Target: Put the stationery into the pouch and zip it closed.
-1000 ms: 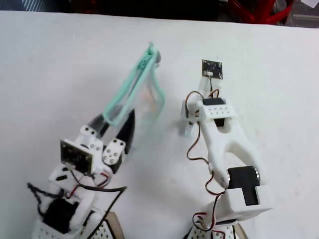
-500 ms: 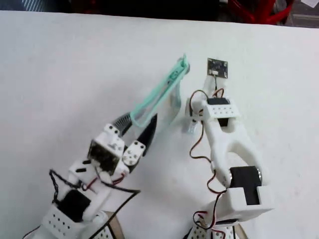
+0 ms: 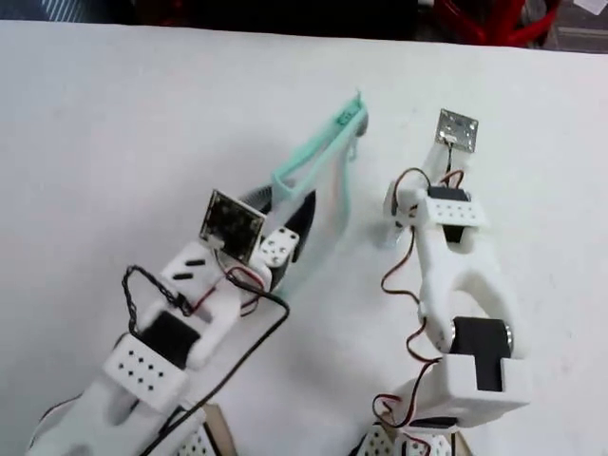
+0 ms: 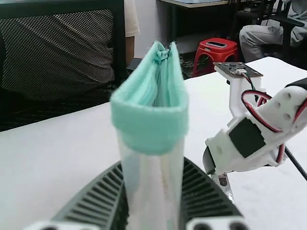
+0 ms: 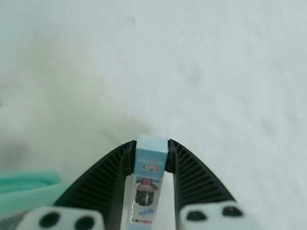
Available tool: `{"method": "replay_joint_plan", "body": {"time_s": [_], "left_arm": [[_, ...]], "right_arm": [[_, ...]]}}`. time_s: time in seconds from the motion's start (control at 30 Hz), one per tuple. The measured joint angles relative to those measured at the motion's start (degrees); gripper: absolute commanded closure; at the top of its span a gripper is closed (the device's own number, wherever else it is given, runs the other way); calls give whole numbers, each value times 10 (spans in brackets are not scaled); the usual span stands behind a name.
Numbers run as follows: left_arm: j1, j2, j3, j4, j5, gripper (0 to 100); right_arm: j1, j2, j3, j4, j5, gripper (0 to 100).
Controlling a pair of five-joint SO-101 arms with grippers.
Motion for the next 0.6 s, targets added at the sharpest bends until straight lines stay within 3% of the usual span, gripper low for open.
{"method": "replay_joint_plan", "body": {"time_s": [0.17, 0.6], "left_arm": [[-4, 1, 0, 9, 0, 842], [3, 4, -1, 67, 6, 820]], "right_arm": [[3, 0, 0, 0, 0, 981], [1, 0, 0, 0, 0, 981]]}}
